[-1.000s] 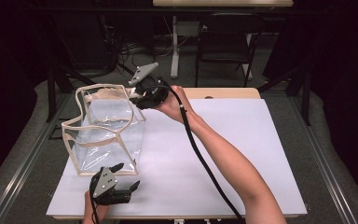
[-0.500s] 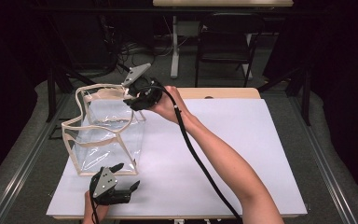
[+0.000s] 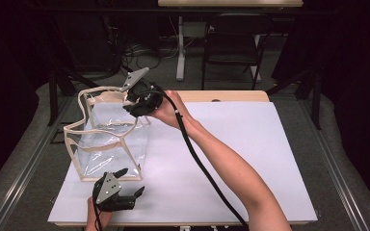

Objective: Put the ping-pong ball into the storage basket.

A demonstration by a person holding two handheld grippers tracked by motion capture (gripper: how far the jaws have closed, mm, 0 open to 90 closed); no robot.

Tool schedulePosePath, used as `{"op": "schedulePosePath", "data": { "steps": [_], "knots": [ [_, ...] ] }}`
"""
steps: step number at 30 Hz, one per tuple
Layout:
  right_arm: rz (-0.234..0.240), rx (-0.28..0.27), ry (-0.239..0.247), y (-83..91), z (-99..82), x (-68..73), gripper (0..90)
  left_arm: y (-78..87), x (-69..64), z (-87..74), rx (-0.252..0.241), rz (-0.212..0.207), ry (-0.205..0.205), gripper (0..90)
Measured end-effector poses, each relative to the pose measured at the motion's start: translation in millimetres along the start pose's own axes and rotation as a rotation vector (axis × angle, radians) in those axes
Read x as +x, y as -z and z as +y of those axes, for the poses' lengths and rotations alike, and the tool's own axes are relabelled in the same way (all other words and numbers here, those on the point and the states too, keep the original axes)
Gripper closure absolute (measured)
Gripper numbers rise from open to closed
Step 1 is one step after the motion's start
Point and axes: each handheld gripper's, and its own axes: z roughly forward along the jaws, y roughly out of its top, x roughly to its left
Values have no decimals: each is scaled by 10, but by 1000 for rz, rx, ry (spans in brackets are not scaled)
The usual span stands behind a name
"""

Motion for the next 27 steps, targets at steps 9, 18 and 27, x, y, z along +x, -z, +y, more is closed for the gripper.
{"op": "schedulePosePath", "data": {
  "steps": [9, 18, 27],
  "knots": [
    [20, 22, 8, -60, 10, 53, 513, 0, -1, 2, 3, -1, 0, 162],
    [30, 31, 12, -89, 23, 82, 512, -2, 0, 0, 0, -1, 3, 162],
    [46, 51, 16, -134, 32, 110, 511, 0, -1, 1, 2, 0, 2, 162]
  ]
}}
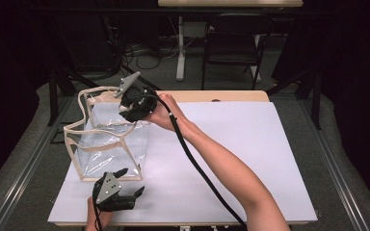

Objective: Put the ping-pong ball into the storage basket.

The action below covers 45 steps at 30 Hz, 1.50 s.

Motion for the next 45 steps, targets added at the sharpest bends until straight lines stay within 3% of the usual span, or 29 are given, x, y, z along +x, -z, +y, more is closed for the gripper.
{"op": "schedulePosePath", "data": {
  "steps": [41, 45],
  "knots": [
    [49, 92, -6, -166, -11, 55, 503, -1, 3, -1, 0, -1, -1, 162],
    [56, 92, -16, -179, -21, 54, 436, -2, 3, -1, 1, -3, -1, 162]
  ]
}}
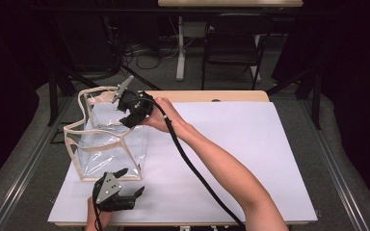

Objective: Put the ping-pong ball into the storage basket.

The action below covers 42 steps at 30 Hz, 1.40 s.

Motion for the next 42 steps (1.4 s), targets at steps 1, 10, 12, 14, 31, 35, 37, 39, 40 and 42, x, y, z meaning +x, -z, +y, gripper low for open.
{"op": "schedulePosePath", "data": {
  "steps": [1, 10, 12, 14, 31, 35, 37, 39, 40, 42],
  "knots": [
    [3, 1, -7, -4, -1, -2, 394, 1, 1, 0, 0, 0, 0, 162],
    [30, -106, -111, 192, -103, -148, 163, 2, -3, -1, 1, -2, 3, 162],
    [35, -132, -131, 261, -158, -192, 151, 3, -2, 0, 1, -1, 0, 162],
    [40, -147, -143, 310, -204, -224, 143, 2, -5, 1, 3, 1, 4, 162],
    [-9, -194, -189, 608, -645, -396, 87, -29, -9, 14, 5, -2, 1, 162],
    [-22, -196, -188, 665, -717, -393, 82, -20, -9, 15, 3, 2, 1, 162],
    [-26, -196, -184, 687, -752, -387, 79, -19, -10, 11, 5, 4, 5, 161],
    [-30, -197, -181, 717, -788, -381, 76, -18, -11, 11, 5, 5, 6, 161],
    [-30, -197, -181, 717, -788, -381, 76, -17, -13, 10, 2, 5, 6, 161],
    [-34, -202, -185, 750, -830, -372, 75, -14, -16, 9, 4, 7, 7, 161]
  ]
}}
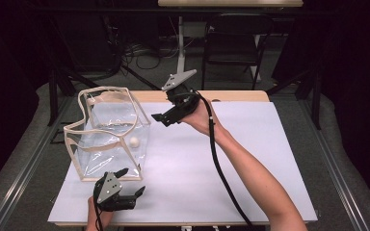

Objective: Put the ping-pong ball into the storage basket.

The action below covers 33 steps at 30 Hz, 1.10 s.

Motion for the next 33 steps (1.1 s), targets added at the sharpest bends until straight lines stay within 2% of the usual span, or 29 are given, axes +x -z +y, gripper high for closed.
{"op": "schedulePosePath", "data": {
  "steps": [19, 33],
  "knots": [
    [-39, 30, 9, 222, -395, 21, 46, -9, 0, 4, 4, -3, -7, 162],
    [-54, 32, -19, 404, -741, 69, 18, 11, 2, -5, 1, -3, -5, 162]
  ]
}}
